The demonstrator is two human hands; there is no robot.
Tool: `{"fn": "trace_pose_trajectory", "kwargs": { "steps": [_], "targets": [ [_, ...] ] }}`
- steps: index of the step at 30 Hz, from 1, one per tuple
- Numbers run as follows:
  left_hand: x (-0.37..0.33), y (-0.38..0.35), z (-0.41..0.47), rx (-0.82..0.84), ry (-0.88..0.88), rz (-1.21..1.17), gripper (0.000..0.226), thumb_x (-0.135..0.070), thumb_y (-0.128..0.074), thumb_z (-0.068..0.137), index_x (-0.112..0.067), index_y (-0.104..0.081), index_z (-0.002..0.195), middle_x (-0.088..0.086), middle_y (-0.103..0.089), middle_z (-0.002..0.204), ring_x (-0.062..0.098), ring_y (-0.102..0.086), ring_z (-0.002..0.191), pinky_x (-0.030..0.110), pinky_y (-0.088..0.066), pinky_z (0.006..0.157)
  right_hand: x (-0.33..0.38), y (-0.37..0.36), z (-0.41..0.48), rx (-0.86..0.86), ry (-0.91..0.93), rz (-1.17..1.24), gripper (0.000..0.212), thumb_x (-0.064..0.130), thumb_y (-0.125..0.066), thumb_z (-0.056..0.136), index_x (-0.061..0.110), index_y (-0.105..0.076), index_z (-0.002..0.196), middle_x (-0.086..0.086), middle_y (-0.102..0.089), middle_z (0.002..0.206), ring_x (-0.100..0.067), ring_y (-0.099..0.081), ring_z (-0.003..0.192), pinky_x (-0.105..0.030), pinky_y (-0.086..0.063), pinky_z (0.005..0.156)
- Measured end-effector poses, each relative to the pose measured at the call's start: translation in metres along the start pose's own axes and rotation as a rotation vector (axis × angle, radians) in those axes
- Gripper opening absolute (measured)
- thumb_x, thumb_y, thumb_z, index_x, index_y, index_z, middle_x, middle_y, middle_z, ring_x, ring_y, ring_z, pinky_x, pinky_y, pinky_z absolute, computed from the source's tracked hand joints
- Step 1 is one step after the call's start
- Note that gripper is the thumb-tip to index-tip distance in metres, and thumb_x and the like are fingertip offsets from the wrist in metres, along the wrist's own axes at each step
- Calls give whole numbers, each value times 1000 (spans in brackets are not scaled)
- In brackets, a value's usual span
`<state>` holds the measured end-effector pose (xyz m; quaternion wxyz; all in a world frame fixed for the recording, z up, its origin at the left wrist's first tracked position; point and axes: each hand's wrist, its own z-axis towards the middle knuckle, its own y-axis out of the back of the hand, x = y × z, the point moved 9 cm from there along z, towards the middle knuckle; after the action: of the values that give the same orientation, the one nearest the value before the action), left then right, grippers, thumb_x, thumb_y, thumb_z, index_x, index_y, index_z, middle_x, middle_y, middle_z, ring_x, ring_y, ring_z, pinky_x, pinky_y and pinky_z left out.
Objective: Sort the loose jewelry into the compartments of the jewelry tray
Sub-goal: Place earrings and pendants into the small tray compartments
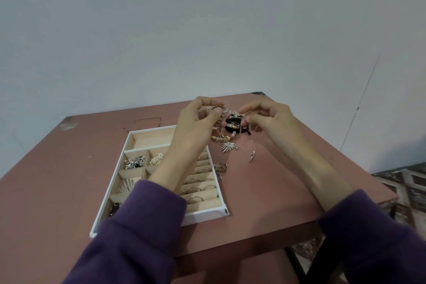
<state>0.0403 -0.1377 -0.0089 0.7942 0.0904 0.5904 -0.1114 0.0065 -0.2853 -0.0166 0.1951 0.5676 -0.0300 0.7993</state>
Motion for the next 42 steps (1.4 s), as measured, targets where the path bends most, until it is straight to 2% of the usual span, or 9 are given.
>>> {"fn": "trace_pose_trajectory", "kwargs": {
  "steps": [5,9,15,18,22,26,31,34,42],
  "targets": [
    [-5,3,-1,3,-29,117,17,-6,-56,88,-20,-63,82,2,-64,81,10,-62,73,21,-52,62,-7,1,3,-61,12,-319,26,2,-55,78,23,-70,74,4,-67,73,-12,-58,71,-24,-45,68],
    [-17,18,-5,-20,-67,223,16,-11,-61,85,-25,-66,81,-9,-65,75,1,-61,72,15,-51,64,-8,-1,4,-42,40,-397,25,4,-55,80,24,-69,75,2,-68,77,-8,-56,67,-16,-42,64],
    [-29,73,-21,-61,-49,345,12,-12,-62,85,-22,-69,86,3,-70,86,11,-62,78,26,-53,70,3,-29,-10,107,143,-498,10,17,-64,82,25,-67,76,2,-62,67,-5,-48,59,-9,-35,57],
    [-22,96,-32,-64,-10,413,13,-12,-64,84,-23,-70,86,5,-71,91,9,-62,75,18,-52,63,3,-54,-19,232,132,-479,7,20,-66,82,25,-67,76,2,-65,63,-3,-51,57,-11,-38,59],
    [-12,115,-45,-65,20,509,13,-12,-65,83,-23,-71,86,1,-70,81,-7,-57,54,8,-45,48,2,-72,-28,295,92,-415,9,18,-67,81,23,-70,87,-8,-68,71,-12,-55,59,-29,-45,64],
    [-9,129,-50,-73,21,525,17,-13,-66,82,-29,-70,82,0,-69,80,2,-57,65,11,-46,53,5,-81,-30,310,112,-461,22,6,-64,79,25,-69,90,-2,-56,65,-2,-45,52,-13,-36,54],
    [-10,133,-54,-68,37,468,13,-10,-65,83,-20,-72,87,13,-67,88,7,-54,68,6,-42,47,7,-84,-31,303,95,-485,29,-2,-58,77,20,-67,94,-5,-52,64,-4,-43,54,-16,-35,57],
    [-11,134,-55,-52,36,467,12,-10,-64,83,-17,-72,89,17,-68,94,8,-55,70,6,-43,47,10,-85,-29,265,114,-514,30,-4,-57,75,17,-67,93,-18,-57,67,-4,-43,53,-8,-36,55],
    [-8,136,-57,-30,75,470,14,-9,-66,82,-16,-72,92,13,-68,87,7,-57,71,10,-49,54,10,-91,-30,250,140,-500,28,-4,-55,74,16,-67,91,-17,-55,68,-4,-42,52,-9,-36,52]
  ]
}}
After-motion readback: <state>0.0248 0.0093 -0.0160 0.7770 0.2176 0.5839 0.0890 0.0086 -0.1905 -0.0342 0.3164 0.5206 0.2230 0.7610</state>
